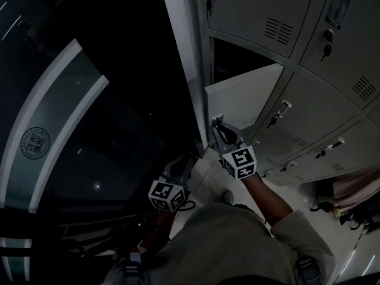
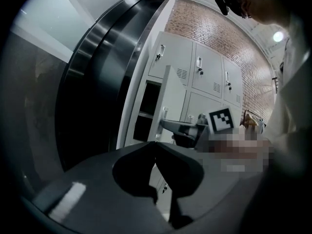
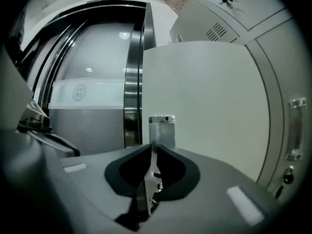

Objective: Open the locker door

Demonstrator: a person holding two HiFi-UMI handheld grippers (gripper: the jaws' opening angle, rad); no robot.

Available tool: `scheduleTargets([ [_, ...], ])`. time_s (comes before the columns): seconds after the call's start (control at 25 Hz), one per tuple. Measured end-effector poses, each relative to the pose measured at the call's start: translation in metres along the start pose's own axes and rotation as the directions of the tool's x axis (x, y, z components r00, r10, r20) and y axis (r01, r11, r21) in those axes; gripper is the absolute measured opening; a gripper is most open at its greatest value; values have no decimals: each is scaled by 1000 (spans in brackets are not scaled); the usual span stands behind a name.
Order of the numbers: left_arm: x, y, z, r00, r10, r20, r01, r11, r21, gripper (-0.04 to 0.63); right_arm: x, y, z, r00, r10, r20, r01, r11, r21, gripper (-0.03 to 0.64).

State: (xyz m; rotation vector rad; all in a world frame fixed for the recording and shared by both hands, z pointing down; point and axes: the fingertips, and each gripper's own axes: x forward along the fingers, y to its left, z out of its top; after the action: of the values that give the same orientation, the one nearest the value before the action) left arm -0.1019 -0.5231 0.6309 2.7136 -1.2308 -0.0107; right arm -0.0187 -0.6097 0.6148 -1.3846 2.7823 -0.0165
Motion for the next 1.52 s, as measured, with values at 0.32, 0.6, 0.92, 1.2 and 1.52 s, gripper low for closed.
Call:
scheduleTargets([
  [0.32,14,-14,6,999,-52,5,52,999,9,15,-97,6,10,998,30,56,-30,1000,0,38],
  [0.6,21,-13,13,998,-50,23,50,999,9,15,-139,-5,13,997,-17,77,15,999,33,21],
  [0.92,11,-14,16,998,-61,29,61,998,1,15,-148,-6,19,994,-82,74,79,996,47,21],
  [1.2,-24,-25,7,997,-69,21,69,998,10,15,-171,-1,7,978,-209,23,205,972,111,21],
  [1.52,-62,-38,-23,994,-110,-17,110,994,9,15,-196,53,-12,970,-241,-20,241,956,170,21],
])
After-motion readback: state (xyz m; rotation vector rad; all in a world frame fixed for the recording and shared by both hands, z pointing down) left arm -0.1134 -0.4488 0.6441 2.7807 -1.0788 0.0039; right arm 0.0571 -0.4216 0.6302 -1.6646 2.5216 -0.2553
